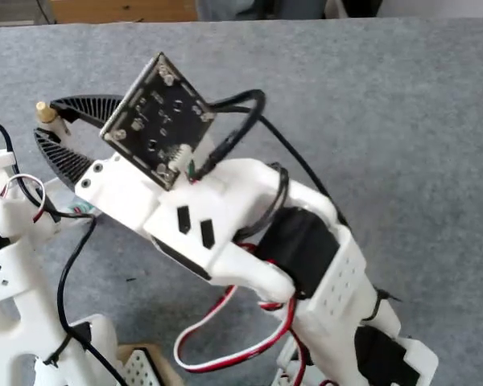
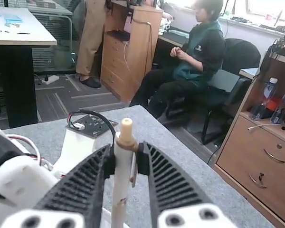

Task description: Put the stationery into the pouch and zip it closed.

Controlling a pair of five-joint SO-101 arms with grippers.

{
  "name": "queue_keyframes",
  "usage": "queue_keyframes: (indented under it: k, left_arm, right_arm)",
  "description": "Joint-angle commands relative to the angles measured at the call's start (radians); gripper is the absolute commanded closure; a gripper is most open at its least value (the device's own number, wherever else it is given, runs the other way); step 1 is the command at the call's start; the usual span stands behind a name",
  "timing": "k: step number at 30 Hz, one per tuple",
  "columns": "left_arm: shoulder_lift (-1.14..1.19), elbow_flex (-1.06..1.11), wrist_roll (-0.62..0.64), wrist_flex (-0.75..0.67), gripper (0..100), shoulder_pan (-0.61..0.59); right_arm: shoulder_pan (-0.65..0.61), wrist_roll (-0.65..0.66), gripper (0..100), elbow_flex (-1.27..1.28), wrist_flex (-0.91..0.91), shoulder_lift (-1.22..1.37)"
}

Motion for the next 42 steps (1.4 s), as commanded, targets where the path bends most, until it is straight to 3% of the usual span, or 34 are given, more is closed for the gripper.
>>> queue_keyframes:
  k: [1,8,24,33,42]
  left_arm:
    - [-0.009,-0.005,0.006,-0.014,97,-0.012]
    - [-0.009,-0.005,0.006,-0.014,97,-0.010]
    - [-0.009,-0.005,0.006,-0.014,97,-0.015]
    - [-0.009,-0.005,0.006,-0.014,97,-0.015]
    - [-0.009,-0.005,0.006,-0.015,97,-0.015]
  right_arm:
    - [-0.012,-0.015,98.6,-0.007,0.011,-0.018]
    - [-0.012,-0.015,98.6,0.044,0.100,-0.018]
    - [0.005,-0.008,97.5,0.189,0.035,-0.018]
    - [0.005,0.025,63.9,0.193,0.124,-0.042]
    - [0.003,0.242,59.2,0.189,0.121,-0.044]
